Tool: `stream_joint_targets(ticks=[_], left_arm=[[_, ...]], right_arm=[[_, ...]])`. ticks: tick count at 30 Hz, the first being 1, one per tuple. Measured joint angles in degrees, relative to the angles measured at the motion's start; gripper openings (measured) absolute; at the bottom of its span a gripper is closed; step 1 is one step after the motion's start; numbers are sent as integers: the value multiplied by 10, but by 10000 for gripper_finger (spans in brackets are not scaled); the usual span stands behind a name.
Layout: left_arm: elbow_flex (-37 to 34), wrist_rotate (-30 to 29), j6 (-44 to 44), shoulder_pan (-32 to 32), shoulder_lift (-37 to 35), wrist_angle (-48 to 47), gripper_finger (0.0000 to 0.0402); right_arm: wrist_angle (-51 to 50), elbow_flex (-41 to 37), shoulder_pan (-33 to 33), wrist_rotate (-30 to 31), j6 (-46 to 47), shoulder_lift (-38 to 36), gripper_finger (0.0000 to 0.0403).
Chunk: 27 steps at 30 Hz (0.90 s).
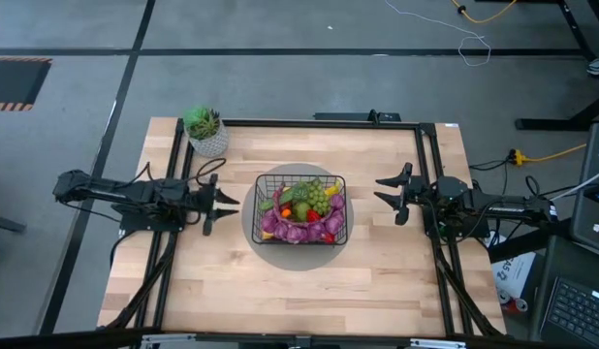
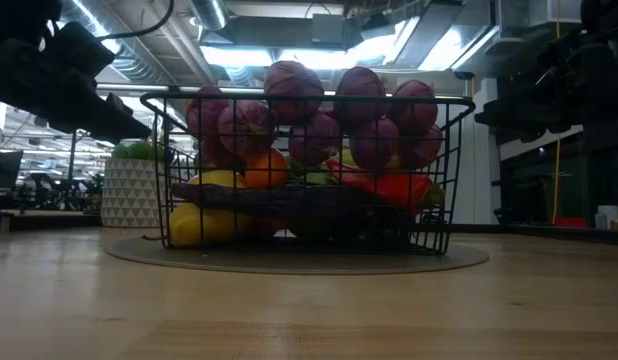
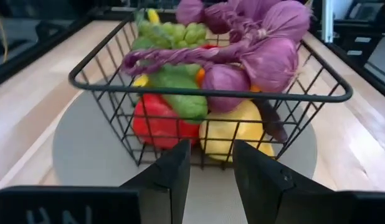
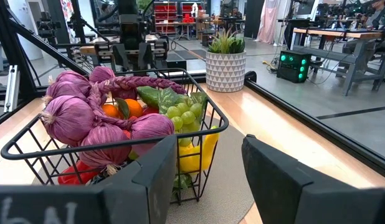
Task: Build produce basket
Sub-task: Return to Home Position
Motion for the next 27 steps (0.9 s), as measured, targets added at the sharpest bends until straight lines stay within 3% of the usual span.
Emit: stream_joint_targets(ticks=[18,27], left_arm=[[-34,24,-28,0,0,52,115],[-34,32,-29,0,0,138,115]], right_arm=[[0,0,0,0,0,0,184],[0,0,0,0,0,0,184]])
